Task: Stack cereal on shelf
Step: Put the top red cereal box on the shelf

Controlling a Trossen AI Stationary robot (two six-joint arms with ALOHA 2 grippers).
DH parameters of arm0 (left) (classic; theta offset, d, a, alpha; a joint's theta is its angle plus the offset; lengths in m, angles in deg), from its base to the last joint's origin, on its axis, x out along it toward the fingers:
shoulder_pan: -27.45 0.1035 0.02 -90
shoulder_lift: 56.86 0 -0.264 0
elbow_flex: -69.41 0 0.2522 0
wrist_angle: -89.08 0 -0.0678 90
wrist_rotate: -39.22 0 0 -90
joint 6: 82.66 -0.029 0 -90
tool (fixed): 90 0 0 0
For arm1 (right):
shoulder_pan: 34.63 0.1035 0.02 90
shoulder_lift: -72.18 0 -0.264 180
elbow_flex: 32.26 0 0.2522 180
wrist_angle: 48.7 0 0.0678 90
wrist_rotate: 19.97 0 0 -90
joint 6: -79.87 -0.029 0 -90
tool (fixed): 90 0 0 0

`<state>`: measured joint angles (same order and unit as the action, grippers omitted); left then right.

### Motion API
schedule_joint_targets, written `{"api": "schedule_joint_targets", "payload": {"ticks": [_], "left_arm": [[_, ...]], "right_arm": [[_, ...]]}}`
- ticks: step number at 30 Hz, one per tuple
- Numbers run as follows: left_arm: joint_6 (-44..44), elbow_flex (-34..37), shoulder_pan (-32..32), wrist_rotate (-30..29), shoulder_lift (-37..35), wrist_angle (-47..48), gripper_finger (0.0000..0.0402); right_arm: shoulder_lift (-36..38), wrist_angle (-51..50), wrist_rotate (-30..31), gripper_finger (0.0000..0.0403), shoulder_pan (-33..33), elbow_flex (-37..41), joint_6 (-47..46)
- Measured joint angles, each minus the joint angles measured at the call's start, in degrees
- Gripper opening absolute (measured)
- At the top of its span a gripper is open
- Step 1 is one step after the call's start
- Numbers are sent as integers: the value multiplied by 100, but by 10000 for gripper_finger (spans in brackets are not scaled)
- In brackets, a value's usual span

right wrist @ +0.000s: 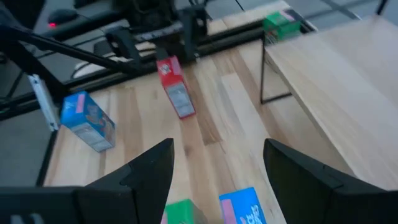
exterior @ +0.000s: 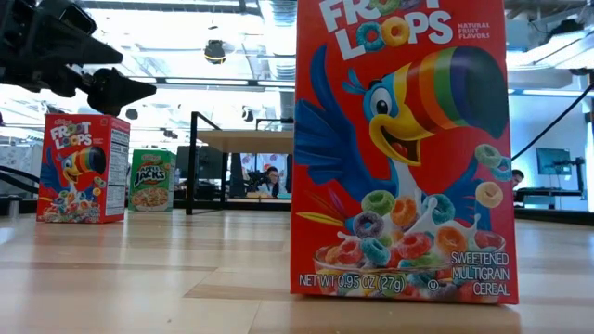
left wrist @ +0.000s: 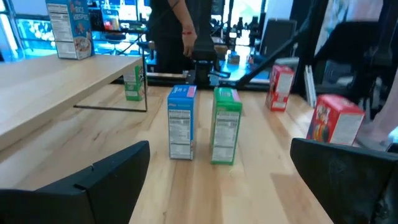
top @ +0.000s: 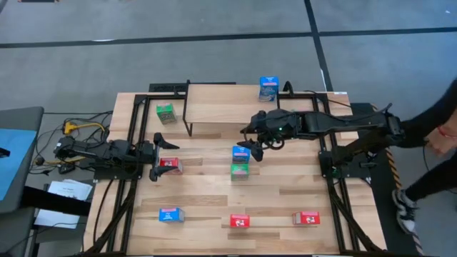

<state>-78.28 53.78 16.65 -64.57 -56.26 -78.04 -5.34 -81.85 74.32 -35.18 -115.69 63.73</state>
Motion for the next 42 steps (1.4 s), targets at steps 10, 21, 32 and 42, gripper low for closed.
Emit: {"api": "schedule_joint_targets", "payload": {"ticks": [10, 21, 32, 42], "left_arm": [[-259, 0, 0, -224, 0, -22, 379], [-412, 0, 0, -588, 0, -235, 379], [-125, 0, 1, 40, 0, -1064, 379], [1037, 0, 1, 133, 0, -1127, 379]], "right_arm": [[0, -303, 0, 272, 176, -414, 31], [0, -362, 2, 272, 119, -617, 17], [-2, -372, 11, 272, 43, -617, 21], [-2, -371, 15, 272, 41, -617, 162]]}}
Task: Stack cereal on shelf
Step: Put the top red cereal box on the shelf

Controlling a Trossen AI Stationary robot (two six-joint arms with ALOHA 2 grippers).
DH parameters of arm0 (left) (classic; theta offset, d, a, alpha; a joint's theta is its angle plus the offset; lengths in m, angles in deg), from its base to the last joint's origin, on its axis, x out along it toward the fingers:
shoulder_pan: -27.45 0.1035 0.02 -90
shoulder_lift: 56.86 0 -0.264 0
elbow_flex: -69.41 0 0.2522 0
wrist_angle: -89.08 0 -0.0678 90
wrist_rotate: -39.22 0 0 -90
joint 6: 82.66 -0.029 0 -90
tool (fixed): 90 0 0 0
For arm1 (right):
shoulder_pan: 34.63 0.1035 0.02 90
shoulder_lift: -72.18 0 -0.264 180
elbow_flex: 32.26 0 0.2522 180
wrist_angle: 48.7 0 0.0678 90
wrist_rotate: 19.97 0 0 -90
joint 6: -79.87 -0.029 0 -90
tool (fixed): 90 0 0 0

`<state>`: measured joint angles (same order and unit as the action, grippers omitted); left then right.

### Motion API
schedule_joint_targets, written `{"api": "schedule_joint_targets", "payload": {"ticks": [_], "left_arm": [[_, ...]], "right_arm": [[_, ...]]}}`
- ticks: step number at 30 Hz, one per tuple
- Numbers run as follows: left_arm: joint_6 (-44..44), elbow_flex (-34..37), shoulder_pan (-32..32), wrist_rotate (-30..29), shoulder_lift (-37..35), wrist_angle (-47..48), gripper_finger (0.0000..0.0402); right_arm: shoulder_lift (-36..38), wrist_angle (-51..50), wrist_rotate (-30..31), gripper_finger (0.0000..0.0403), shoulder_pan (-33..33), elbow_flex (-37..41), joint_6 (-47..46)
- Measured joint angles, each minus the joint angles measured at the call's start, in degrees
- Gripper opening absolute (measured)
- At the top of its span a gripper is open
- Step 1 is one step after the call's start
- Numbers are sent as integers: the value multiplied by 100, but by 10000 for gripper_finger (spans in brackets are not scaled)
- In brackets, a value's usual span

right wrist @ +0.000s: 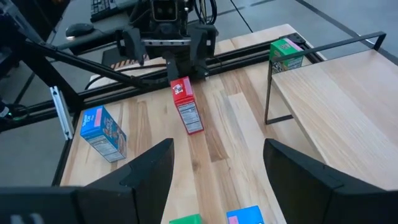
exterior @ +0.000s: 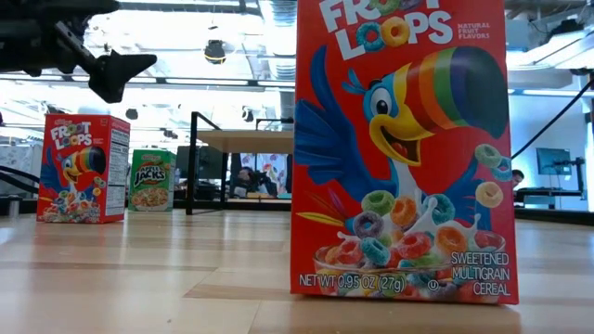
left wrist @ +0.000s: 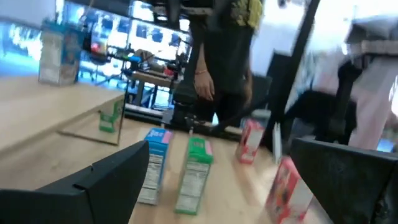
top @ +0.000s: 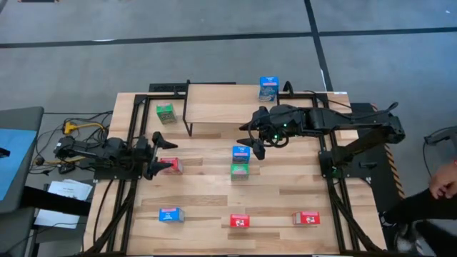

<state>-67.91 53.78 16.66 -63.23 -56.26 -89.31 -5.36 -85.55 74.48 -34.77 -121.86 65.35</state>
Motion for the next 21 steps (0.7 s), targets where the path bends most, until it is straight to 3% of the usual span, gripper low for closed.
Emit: {"api": "schedule_joint_targets", "payload": {"ticks": [4, 11, 21], "left_arm": [[174, 0, -1, -385, 0, -402, 379], [-633, -259, -1, -848, 20, -507, 379], [-999, -1556, -1, -951, 520, 1504, 379]], "right_arm": [[0, 2, 2, 272, 0, 0, -1], [0, 2, 3, 272, 0, 0, -1], [0, 1, 4, 272, 0, 0, -3]]}}
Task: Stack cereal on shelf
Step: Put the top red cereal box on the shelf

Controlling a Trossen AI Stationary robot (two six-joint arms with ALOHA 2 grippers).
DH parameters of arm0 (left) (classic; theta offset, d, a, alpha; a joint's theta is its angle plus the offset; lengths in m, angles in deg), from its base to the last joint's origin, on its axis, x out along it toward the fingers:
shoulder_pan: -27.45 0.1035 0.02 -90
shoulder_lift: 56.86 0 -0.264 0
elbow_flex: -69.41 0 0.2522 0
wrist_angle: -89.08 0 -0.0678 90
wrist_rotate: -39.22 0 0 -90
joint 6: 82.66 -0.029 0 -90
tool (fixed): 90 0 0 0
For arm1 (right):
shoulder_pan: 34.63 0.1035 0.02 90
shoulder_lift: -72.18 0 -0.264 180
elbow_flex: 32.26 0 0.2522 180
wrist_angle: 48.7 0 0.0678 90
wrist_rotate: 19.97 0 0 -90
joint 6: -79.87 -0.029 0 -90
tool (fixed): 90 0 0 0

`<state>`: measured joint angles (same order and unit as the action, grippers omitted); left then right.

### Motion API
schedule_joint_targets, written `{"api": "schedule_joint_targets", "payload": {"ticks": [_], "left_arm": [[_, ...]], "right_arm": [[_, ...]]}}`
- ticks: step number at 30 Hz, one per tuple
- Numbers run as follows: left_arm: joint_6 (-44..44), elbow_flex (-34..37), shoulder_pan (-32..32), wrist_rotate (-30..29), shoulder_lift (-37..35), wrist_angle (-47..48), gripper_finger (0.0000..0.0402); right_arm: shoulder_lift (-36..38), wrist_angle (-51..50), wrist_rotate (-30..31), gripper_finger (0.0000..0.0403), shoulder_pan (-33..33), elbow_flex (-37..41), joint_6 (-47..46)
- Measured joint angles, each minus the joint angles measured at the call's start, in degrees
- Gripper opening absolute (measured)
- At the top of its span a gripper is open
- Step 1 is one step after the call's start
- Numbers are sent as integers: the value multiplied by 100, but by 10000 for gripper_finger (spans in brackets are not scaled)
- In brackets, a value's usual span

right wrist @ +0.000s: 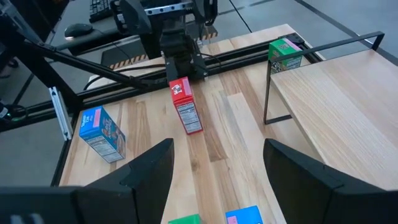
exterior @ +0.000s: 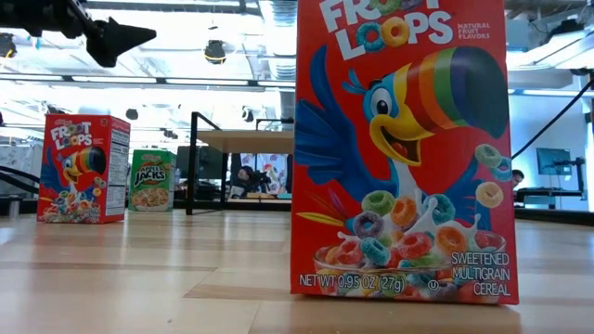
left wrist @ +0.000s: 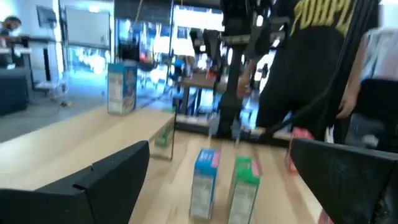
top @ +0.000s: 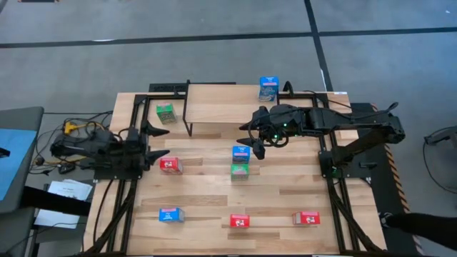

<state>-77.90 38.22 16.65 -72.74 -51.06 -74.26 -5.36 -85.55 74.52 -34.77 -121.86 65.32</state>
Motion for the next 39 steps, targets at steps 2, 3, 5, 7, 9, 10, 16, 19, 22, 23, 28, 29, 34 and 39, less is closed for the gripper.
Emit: {"api": "schedule_joint_targets", "payload": {"ticks": [2, 3, 5, 7, 9, 10, 16, 19, 22, 23, 28, 29, 34, 39], "left_arm": [[22, -333, 0, -44, 180, 542, 379], [34, -499, 0, -80, 285, 836, 379], [101, -817, 0, -140, 492, 1435, 379], [219, -1096, 0, -138, 710, 1827, 379], [329, -1321, 0, -127, 904, 2144, 379], [351, -1414, 0, -90, 1008, 2283, 379], [389, -1779, 2, 154, 1654, 2735, 379], [487, -1924, 2, 211, 2030, 3058, 379], [600, -2028, 2, 215, 2330, 3398, 379], [665, -2059, 2, 224, 2418, 3501, 379], [1050, -2190, 2, 499, 2746, 3867, 379], [1100, -2215, 1, 516, 2801, 3898, 379], [1258, -2271, 0, 520, 2991, 4029, 379], [1363, -2271, 0, 716, 3190, 4055, 379]], "right_arm": [[0, -1, 0, 272, 0, 0, 0], [-2, -1, -2, 272, 0, 0, 0], [-2, -5, 0, 272, 0, 0, 0], [-2, -24, 0, 272, 0, 0, 0], [-2, -71, -1, 272, 0, 0, -2], [-2, -95, 0, 272, 0, 0, -2], [-2, -188, 0, 272, 0, 0, -2], [-2, -191, -1, 272, 0, 0, -2], [-2, -191, 0, 272, 0, 0, -2], [-2, -195, 0, 272, 0, 0, -2], [-2, -268, 0, 272, 0, 0, -2], [-2, -290, 0, 272, 0, 0, -2], [-2, -352, 0, 272, 0, 0, 0], [-2, -386, -2, 272, 0, 0, -2]]}}
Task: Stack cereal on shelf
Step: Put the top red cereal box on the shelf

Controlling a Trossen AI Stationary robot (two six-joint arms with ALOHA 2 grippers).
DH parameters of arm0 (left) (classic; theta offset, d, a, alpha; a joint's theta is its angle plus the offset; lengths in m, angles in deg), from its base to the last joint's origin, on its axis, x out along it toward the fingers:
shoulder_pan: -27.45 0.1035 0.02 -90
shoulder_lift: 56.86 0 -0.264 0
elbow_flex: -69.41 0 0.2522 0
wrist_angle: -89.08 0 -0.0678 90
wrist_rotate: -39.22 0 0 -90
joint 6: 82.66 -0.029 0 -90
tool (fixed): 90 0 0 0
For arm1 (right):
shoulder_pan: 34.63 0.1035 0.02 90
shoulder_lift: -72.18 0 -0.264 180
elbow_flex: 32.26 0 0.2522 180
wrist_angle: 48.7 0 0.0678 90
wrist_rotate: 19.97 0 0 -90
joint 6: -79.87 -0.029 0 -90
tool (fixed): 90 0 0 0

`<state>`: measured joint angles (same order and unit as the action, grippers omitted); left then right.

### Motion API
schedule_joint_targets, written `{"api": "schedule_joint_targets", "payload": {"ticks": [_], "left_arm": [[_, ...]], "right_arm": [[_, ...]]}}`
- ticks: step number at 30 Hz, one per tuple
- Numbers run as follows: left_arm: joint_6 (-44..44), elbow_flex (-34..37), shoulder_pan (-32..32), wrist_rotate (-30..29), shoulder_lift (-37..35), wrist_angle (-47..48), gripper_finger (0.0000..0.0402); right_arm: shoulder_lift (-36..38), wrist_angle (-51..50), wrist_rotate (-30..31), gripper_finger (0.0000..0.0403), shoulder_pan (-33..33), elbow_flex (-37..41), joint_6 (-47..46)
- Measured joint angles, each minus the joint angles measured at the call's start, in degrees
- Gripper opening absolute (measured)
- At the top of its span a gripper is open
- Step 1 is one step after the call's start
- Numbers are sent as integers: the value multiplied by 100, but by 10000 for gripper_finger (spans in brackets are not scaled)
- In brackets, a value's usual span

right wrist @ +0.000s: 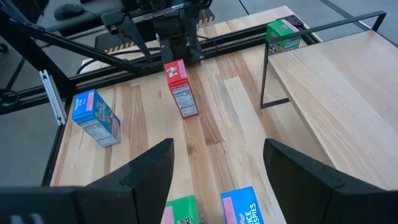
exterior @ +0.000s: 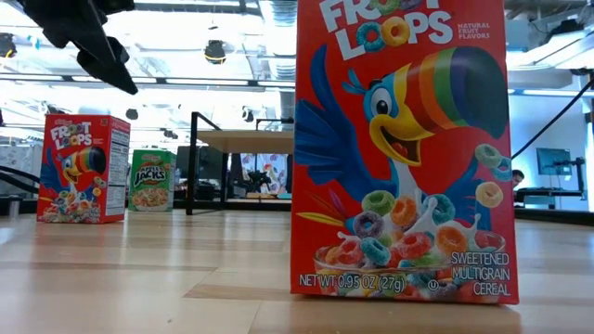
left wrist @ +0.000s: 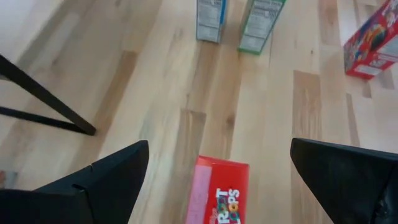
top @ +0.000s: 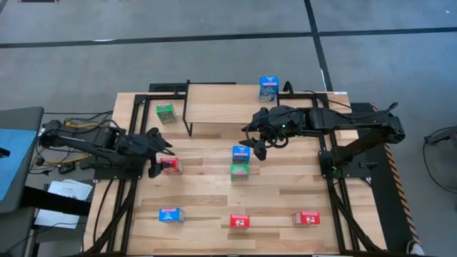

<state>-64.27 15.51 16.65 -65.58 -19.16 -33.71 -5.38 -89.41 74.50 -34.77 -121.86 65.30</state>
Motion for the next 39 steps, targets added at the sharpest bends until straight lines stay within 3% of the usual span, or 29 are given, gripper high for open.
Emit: {"api": "schedule_joint_targets", "payload": {"ticks": [7, 39], "left_arm": [[292, 0, 0, 80, 338, 469, 379], [480, 0, 1, 305, 1674, 727, 379]], "right_arm": [[0, -149, 2, 272, 2, 2, -42], [0, -143, 4, 272, 2, 2, -44]]}}
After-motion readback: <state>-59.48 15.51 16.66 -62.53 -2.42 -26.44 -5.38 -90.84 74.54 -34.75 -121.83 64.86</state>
